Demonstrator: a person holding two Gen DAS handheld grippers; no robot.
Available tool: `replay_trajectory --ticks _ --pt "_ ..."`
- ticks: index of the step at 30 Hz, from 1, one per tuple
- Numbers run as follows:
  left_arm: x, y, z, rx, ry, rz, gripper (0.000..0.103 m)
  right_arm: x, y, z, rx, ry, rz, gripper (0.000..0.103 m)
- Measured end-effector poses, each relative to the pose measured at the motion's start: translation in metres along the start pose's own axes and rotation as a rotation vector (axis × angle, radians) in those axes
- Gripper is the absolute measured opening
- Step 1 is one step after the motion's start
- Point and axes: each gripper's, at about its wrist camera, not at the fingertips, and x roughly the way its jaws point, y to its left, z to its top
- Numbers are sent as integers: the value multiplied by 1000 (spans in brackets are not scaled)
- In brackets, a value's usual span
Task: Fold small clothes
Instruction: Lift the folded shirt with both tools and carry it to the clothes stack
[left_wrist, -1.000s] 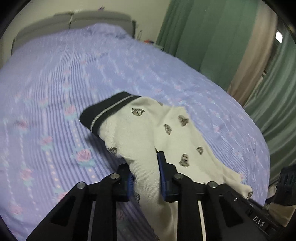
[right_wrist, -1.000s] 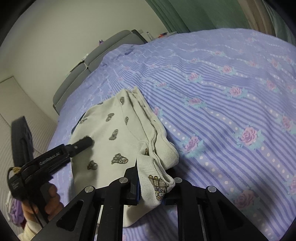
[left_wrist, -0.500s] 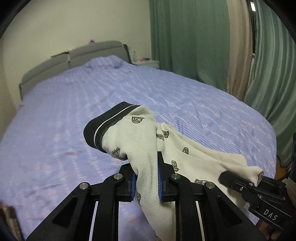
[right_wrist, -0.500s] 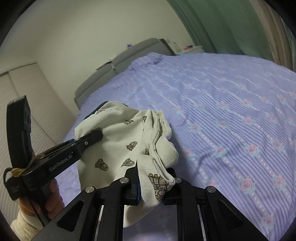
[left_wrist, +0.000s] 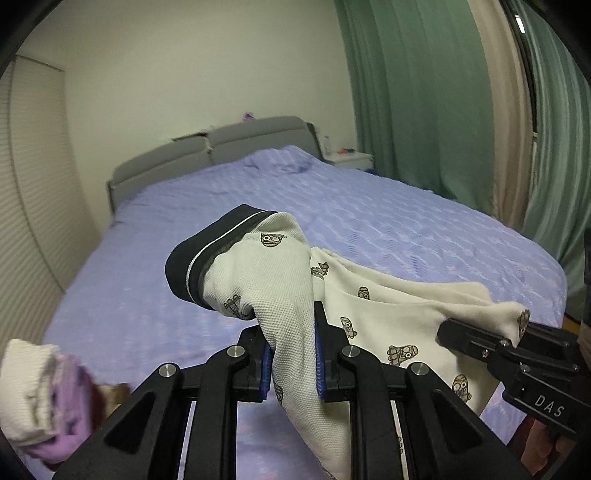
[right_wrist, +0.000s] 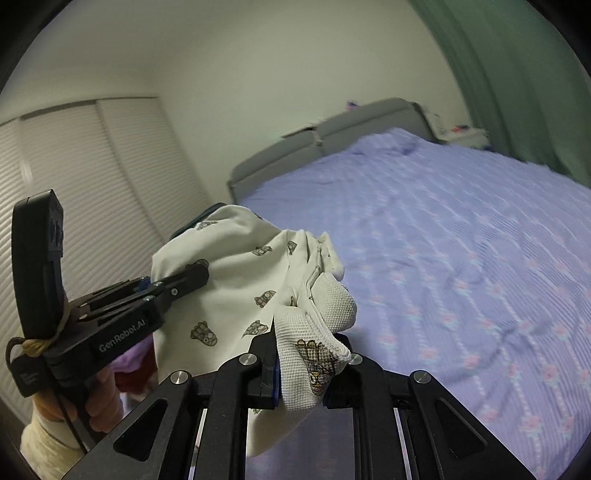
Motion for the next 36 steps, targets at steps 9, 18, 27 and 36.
replay_trajectory --ticks 9,18,27,36 --pt "-59 98 -19 2 -49 130 19 24 115 1 -143 3 141 16" --pt "-93 201 -29 63 -48 207 19 62 206 -3 -213 38 264 16" --pt "-86 281 -30 125 49 321 19 67 210 1 -211 68 335 16" --pt "-58 344 -49 78 128 364 19 100 260 -38 -261 105 352 16"
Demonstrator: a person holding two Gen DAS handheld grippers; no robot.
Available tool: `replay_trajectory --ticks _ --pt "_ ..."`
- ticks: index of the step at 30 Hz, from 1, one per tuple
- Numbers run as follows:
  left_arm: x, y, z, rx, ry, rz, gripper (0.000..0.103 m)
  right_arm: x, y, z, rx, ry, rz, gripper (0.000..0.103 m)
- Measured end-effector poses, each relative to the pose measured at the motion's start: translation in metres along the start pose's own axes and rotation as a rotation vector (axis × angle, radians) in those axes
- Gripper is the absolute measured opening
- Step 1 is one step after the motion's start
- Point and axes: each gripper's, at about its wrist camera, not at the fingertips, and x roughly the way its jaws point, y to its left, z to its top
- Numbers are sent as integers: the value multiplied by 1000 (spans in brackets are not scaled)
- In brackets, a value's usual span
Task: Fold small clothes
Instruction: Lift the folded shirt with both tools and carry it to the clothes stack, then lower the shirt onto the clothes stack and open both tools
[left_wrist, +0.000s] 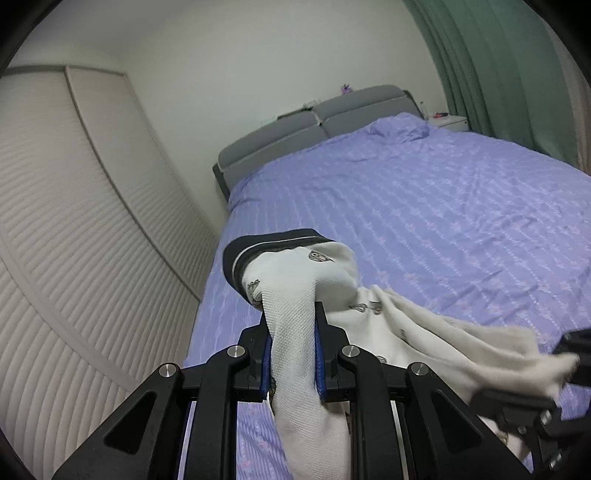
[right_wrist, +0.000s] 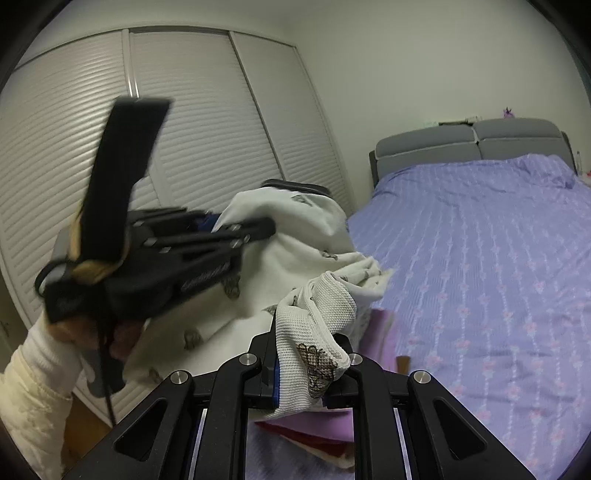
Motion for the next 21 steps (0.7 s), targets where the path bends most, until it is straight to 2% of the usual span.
replay_trajectory --ticks 3,6,9,10,13,15,17,19,21 --pt "15 7 -13 -23 32 -2 20 12 1 -12 8 31 -1 16" --pt "24 21 -30 -87 53 -21 23 18 -6 -18 16 41 -6 16" --pt "35 39 -38 -176 71 3 40 22 -11 -23 42 50 -1 17" --pt "36 45 -41 -213 67 21 51 22 -12 -25 53 48 -1 17" --pt "39 57 -45 -296 59 30 56 21 -18 -35 97 56 9 17" --pt "42 56 -46 -299 73 55 60 27 -16 -37 106 63 8 21" --pt "48 50 -45 -277 99 106 63 28 -19 -39 128 63 1 34" --pt "52 46 -45 -275 118 128 64 28 -25 -42 158 70 4 38" --pt "54 45 -45 -297 128 144 67 24 -32 -43 183 77 8 47"
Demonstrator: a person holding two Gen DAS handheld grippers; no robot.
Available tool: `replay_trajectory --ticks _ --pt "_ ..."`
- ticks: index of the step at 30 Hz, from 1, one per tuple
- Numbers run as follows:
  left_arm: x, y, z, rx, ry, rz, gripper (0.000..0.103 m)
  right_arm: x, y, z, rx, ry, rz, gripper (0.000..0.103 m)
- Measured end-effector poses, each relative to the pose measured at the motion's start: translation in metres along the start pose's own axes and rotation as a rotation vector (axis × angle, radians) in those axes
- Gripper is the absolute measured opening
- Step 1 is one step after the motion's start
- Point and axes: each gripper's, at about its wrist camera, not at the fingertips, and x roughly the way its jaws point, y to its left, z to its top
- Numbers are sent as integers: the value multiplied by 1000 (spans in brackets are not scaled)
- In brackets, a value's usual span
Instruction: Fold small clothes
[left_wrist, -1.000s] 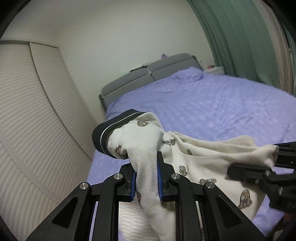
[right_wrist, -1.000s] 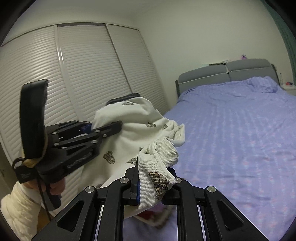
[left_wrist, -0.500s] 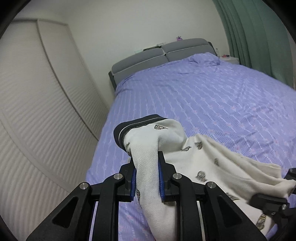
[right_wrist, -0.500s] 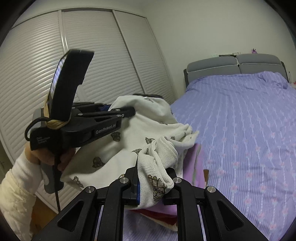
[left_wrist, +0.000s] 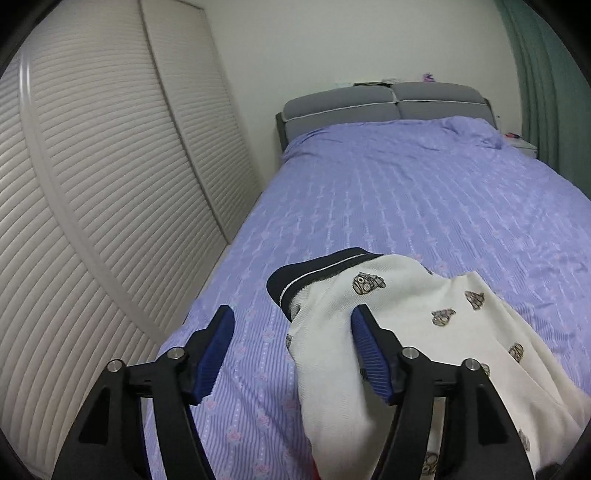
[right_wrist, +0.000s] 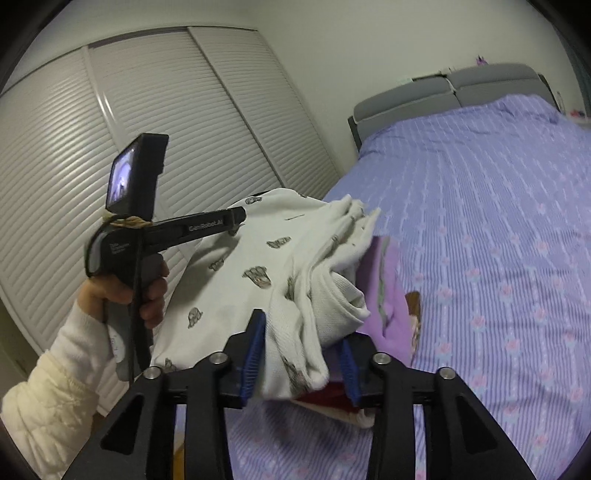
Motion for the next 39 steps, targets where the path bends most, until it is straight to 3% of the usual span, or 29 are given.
replay_trajectory --ticks 4,7,14,17,23,26,34,39 --pt "0 2 7 -40 40 20 73 -21 -11 -10 37 -11 -37 61" --pt "-15 -3 12 -41 40 -9 89 -38 -21 -11 49 -20 -78 68" --pt "-116 -56 -13 40 -112 -42 99 -85 -42 -2 -29 -32 -169 84" --pt "-155 -93 -34 95 -154 1 102 -111 -57 1 -74 -38 -211 88" --pt "-208 -163 -79 121 -144 -56 102 -170 -79 4 -129 -43 -240 89" --pt "-232 -195 -98 105 -182 -78 102 -202 -83 1 -197 -56 -272 93" --pt "-279 -258 -130 26 -201 -160 103 -284 -112 -18 -261 -92 -361 94" --pt "-302 -299 -149 34 -192 -191 103 -326 -136 -34 -264 -85 -423 94"
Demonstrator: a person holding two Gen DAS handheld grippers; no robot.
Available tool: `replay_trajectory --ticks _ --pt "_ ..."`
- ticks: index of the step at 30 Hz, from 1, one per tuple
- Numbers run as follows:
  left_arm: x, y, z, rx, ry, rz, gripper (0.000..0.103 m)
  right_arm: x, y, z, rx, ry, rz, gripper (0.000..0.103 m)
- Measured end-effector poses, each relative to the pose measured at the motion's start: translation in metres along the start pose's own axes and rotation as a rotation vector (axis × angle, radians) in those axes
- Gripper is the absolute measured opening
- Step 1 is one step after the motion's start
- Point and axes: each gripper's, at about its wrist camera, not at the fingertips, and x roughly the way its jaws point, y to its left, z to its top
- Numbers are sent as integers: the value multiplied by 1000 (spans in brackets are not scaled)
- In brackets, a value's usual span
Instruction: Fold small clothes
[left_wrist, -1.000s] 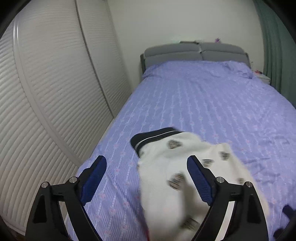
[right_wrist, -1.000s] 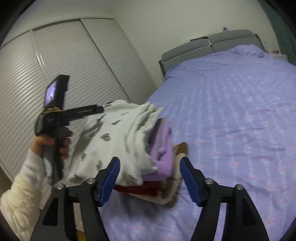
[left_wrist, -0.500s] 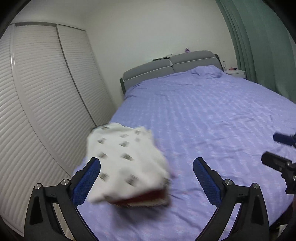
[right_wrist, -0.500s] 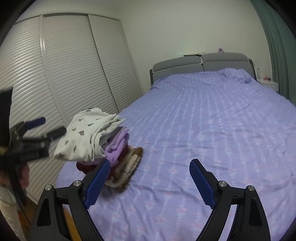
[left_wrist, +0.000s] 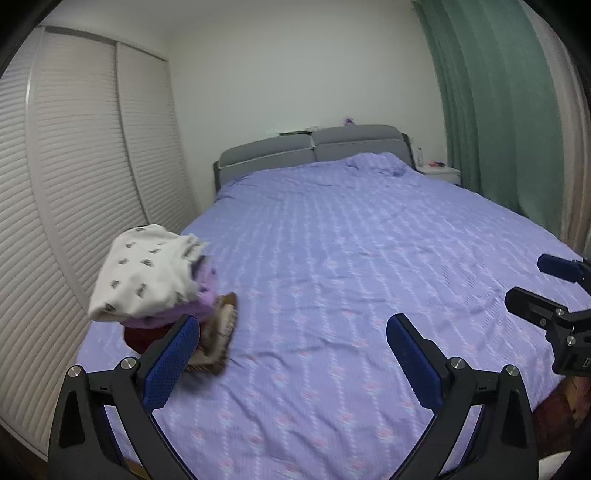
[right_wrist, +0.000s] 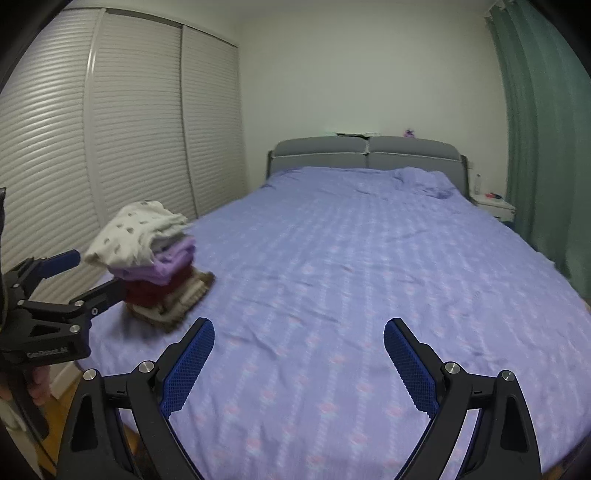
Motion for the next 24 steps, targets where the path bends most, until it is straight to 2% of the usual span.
replay_trajectory --ticks 10,20,24 --pt "-20 -67 2 27 -17 -43 103 -43 -59 -31 54 5 -56 94" --pt "-32 -87 0 20 -38 -84 103 -61 -83 -40 92 -11 -79 94" --pt "-36 -88 -1 15 -52 -75 103 -62 -83 -38 98 -15 -78 94"
